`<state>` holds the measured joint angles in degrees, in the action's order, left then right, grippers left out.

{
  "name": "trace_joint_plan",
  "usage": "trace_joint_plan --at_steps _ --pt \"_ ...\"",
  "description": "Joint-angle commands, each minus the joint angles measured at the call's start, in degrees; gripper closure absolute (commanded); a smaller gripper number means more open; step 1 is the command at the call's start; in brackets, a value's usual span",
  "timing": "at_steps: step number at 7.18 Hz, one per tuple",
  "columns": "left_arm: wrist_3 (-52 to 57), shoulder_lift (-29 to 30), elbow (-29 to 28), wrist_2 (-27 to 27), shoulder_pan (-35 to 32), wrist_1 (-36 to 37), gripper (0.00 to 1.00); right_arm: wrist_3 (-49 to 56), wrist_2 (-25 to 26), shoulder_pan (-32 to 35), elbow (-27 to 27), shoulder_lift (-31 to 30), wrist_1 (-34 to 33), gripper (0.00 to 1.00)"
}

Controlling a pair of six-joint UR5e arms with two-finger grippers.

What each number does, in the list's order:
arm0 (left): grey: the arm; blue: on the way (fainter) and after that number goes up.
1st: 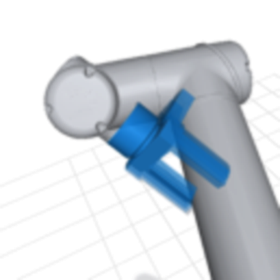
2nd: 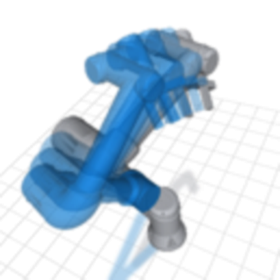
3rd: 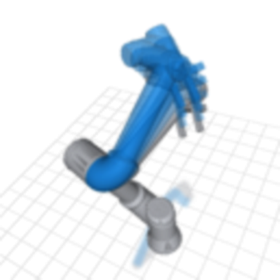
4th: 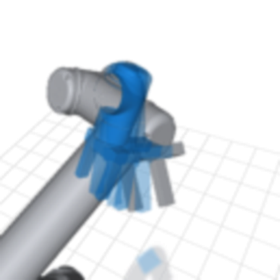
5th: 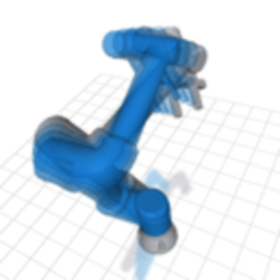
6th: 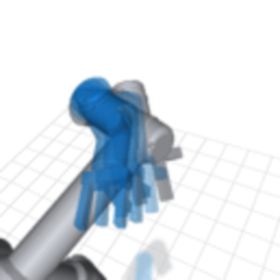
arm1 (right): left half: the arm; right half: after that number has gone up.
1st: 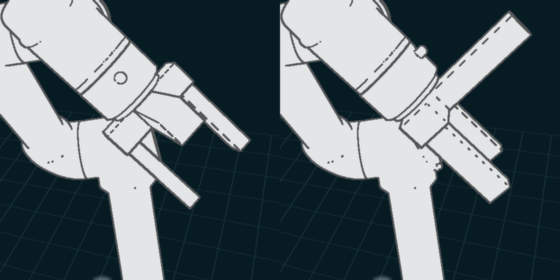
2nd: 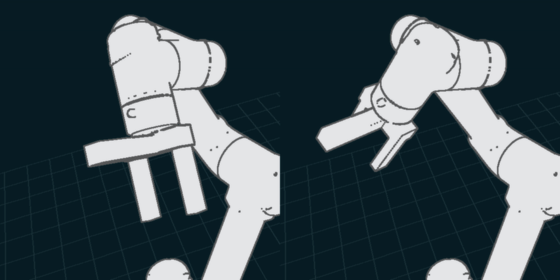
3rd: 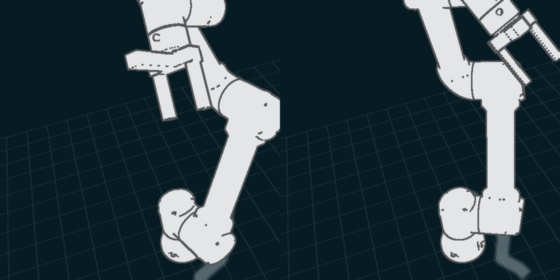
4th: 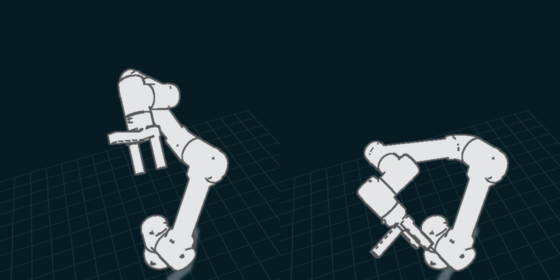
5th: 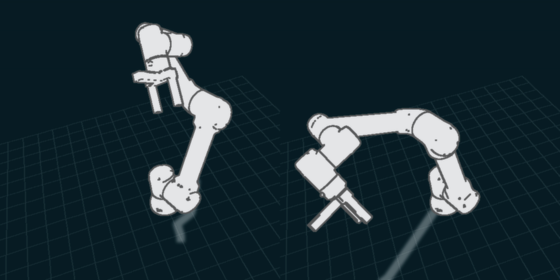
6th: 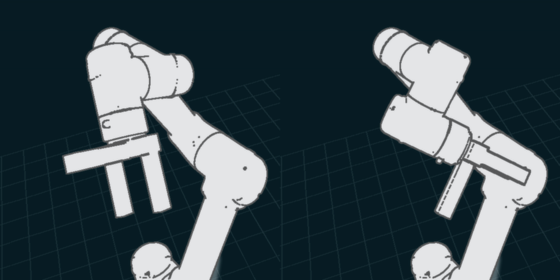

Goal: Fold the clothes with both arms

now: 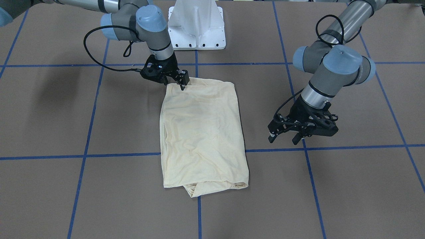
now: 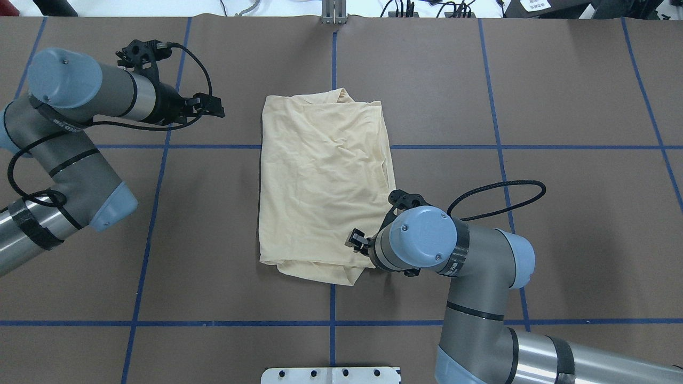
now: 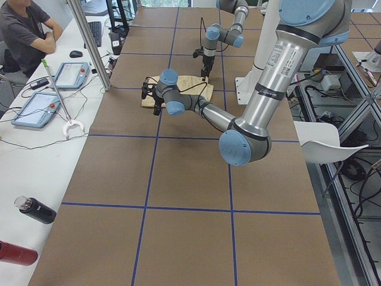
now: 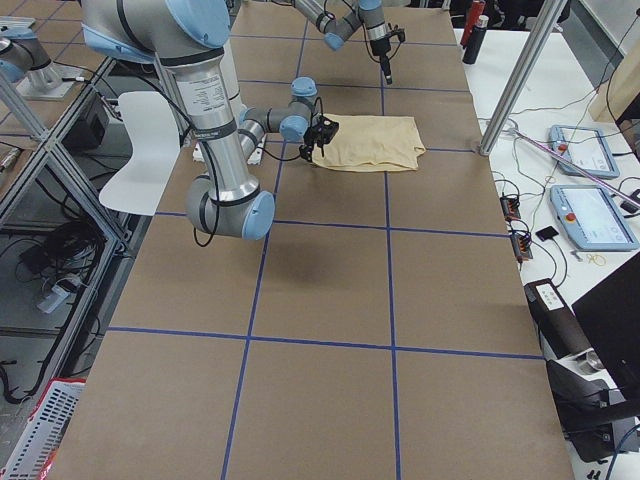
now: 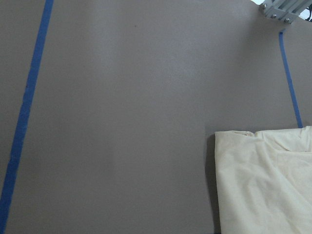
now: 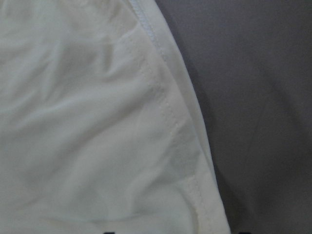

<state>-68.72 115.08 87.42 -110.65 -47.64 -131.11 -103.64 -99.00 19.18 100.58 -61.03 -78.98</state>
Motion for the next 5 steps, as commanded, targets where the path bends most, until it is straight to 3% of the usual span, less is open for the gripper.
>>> trace_joint_plan --at_steps 1,5 --pt "-0.01 -0.04 0.03 0.00 0.00 -0.02 0.00 -0.16 0.04 -0.02 -3.62 3.18 -0.12 0.00" --pt "-0.01 -0.04 -0.06 0.00 0.00 -0.02 0.00 -0.08 -0.31 0.07 -4.25 3.55 -1.52 0.00"
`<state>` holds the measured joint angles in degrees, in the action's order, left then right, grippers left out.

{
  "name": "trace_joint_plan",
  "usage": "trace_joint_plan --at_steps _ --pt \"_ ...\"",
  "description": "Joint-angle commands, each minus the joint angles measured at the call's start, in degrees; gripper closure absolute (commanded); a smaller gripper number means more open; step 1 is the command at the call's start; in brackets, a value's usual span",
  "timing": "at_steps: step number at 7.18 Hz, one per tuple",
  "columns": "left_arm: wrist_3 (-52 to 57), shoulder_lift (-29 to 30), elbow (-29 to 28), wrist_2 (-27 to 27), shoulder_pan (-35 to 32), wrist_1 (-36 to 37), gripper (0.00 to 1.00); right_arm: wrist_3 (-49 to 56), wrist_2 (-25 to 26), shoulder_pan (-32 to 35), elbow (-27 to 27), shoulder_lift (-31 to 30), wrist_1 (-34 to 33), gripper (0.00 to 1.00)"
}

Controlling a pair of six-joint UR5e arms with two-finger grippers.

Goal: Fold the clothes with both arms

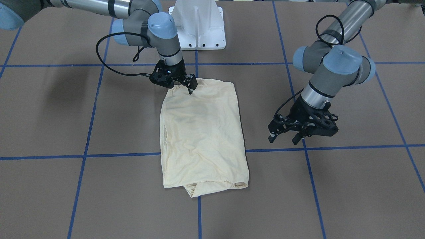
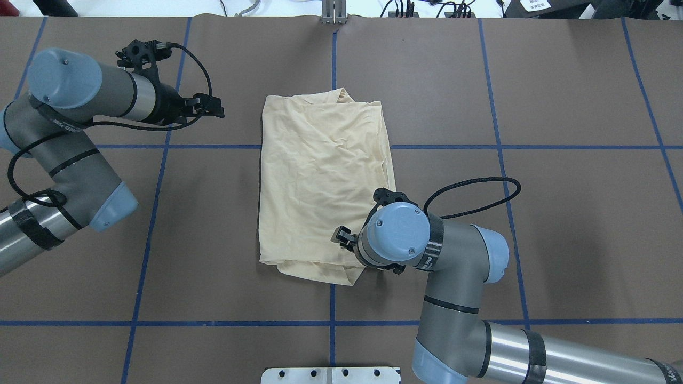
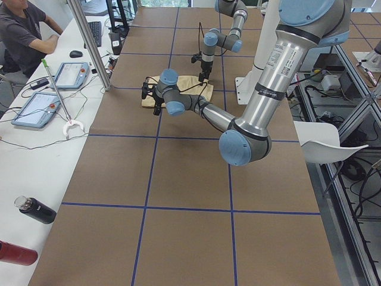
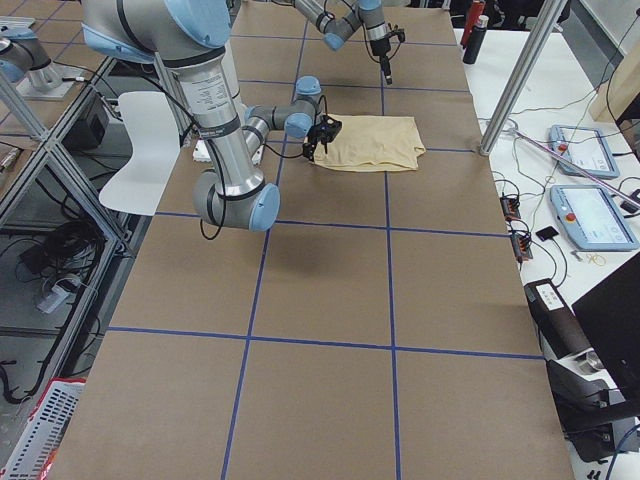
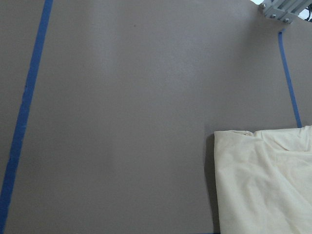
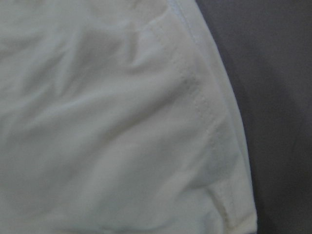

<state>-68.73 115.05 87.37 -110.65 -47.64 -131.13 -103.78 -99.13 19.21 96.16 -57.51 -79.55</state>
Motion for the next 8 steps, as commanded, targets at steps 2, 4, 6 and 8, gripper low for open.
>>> trace_joint_plan --at_steps 2,4,6,8 --pt "0.00 0.00 -0.01 0.00 0.00 0.00 0.00 -0.02 -0.54 -0.05 0.69 0.21 -3.67 0.00" --pt "0.00 0.00 -0.01 0.00 0.09 0.00 0.00 -0.02 -0.54 -0.05 0.78 0.21 -4.73 0.00" --pt "0.00 0.09 -0.01 0.00 0.09 0.00 0.00 -0.02 -0.46 -0.05 0.34 0.91 -4.73 0.00" --pt "0.00 0.09 -0.01 0.00 0.09 0.00 0.00 -0.02 -0.45 -0.05 -0.36 1.17 -4.73 0.00"
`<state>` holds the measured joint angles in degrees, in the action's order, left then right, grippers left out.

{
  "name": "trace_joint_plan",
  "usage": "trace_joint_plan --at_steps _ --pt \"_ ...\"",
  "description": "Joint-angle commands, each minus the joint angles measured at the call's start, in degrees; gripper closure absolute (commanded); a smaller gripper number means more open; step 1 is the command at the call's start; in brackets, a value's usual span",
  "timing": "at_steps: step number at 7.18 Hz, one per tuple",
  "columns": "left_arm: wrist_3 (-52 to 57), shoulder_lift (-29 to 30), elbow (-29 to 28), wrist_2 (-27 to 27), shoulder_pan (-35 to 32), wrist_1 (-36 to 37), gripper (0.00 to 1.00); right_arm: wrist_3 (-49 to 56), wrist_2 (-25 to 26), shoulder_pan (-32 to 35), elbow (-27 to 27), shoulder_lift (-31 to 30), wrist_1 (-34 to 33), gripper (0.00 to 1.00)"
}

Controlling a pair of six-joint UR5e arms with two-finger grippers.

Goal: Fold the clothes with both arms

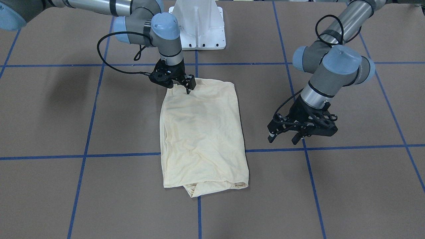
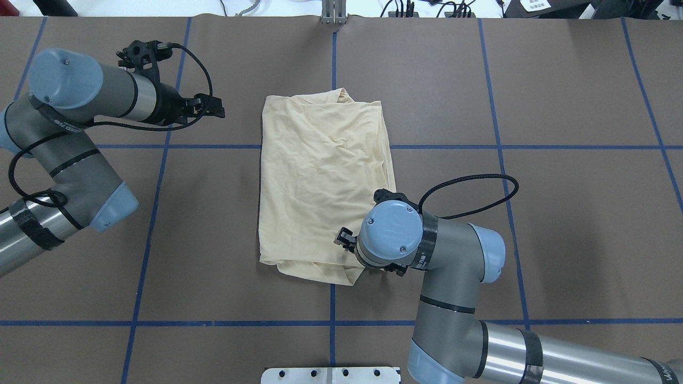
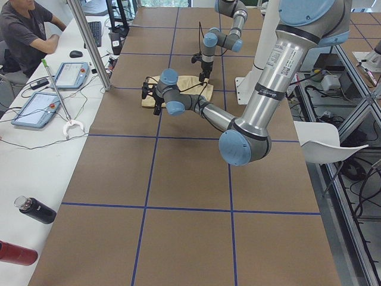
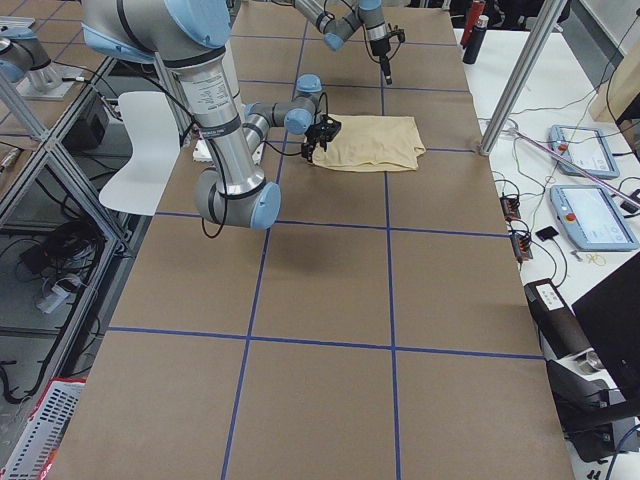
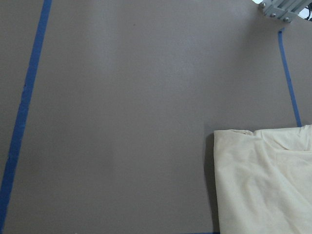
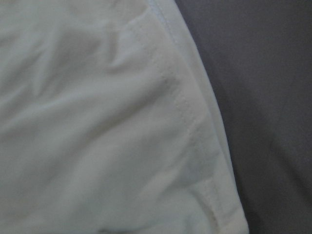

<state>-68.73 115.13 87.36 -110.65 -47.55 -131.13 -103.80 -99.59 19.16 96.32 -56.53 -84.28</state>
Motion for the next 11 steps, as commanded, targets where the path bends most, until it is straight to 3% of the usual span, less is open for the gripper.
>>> trace_joint_plan --at_steps 1,5,6,9,11 --pt "0.00 0.01 0.00 0.00 0.00 0.00 0.00 0.00 0.01 -0.17 -0.52 0.11 -0.18 0.00" --pt "0.00 0.01 0.00 0.00 0.00 0.00 0.00 0.09 -0.07 -0.44 -0.52 -0.42 -0.19 0.00" --pt "0.00 0.01 0.00 0.00 0.00 0.00 0.00 0.09 -0.07 -0.44 -0.52 -0.42 -0.19 0.04" --pt "0.00 0.01 0.09 0.00 0.00 0.00 0.00 0.09 -0.16 -0.35 -0.35 -0.25 -0.27 0.94" --pt "0.00 0.01 0.00 0.00 0.00 0.00 0.00 -0.26 0.19 -0.35 0.35 -0.07 -0.89 1.00"
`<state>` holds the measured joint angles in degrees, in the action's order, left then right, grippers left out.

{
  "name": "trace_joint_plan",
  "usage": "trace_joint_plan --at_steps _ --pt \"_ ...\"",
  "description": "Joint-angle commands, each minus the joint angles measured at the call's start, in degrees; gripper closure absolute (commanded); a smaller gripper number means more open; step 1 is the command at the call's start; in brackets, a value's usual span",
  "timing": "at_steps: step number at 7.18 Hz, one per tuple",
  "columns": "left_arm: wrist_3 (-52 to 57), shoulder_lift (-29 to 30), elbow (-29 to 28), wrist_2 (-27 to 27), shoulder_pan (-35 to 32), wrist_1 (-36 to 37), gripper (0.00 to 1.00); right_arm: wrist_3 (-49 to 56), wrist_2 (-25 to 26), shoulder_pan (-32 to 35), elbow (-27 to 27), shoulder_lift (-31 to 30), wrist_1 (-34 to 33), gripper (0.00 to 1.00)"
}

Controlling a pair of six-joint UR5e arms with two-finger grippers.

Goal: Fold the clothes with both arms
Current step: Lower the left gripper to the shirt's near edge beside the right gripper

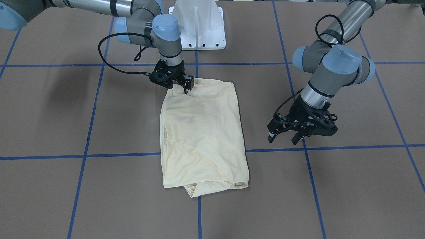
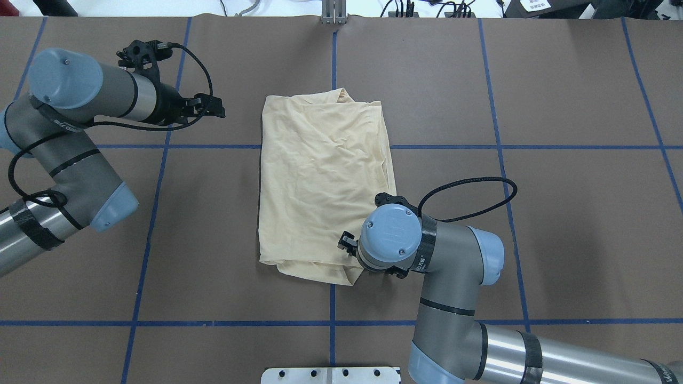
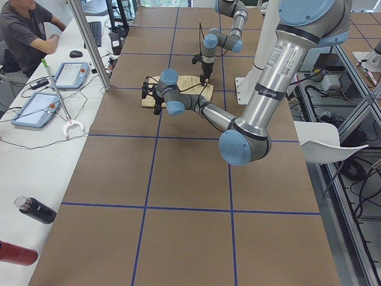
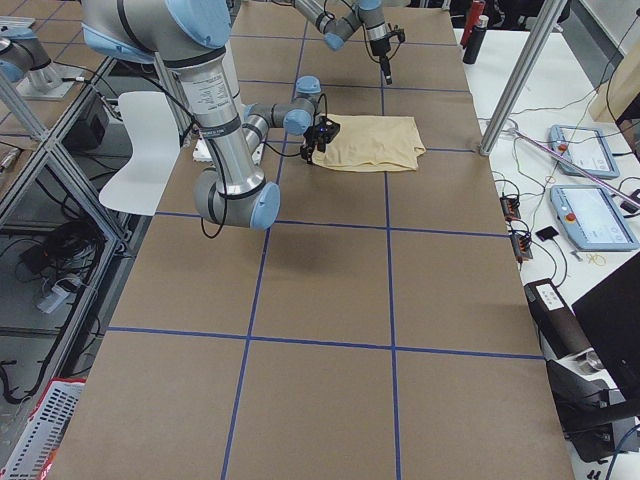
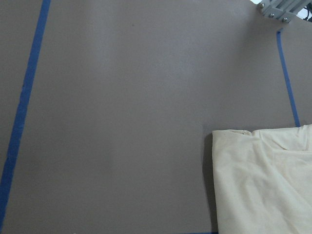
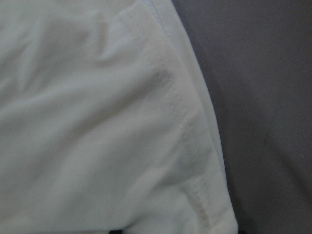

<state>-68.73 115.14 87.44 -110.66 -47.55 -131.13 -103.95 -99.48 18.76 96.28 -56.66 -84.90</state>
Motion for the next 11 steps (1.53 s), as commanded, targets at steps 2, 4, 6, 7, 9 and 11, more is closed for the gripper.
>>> trace_joint_plan --at_steps 2,4,6,7,9,11 --pt "0.00 -0.09 -0.16 0.09 0.35 0.00 0.00 0.15 -0.27 0.57 0.40 0.15 -0.27 1.00" --pt "0.00 0.00 -0.07 0.09 0.35 0.00 0.00 0.33 -1.76 1.80 0.83 0.06 -0.36 1.00" --pt "-0.09 0.00 0.71 -0.09 0.44 0.00 0.00 0.33 -1.94 1.98 1.62 -0.12 -0.36 1.00" --pt "-2.09 -0.35 3.33 -2.35 0.87 0.61 0.00 0.33 -1.94 2.07 2.84 -0.38 -0.36 1.00" --pt "-14.61 -3.24 11.04 -4.75 6.20 0.53 0.00 0.41 -2.65 2.33 3.73 -0.56 -0.36 1.00" --pt "-26.48 -6.75 17.65 -4.05 12.88 0.09 0.00 0.41 -2.56 2.51 3.74 -0.56 -0.27 1.00"
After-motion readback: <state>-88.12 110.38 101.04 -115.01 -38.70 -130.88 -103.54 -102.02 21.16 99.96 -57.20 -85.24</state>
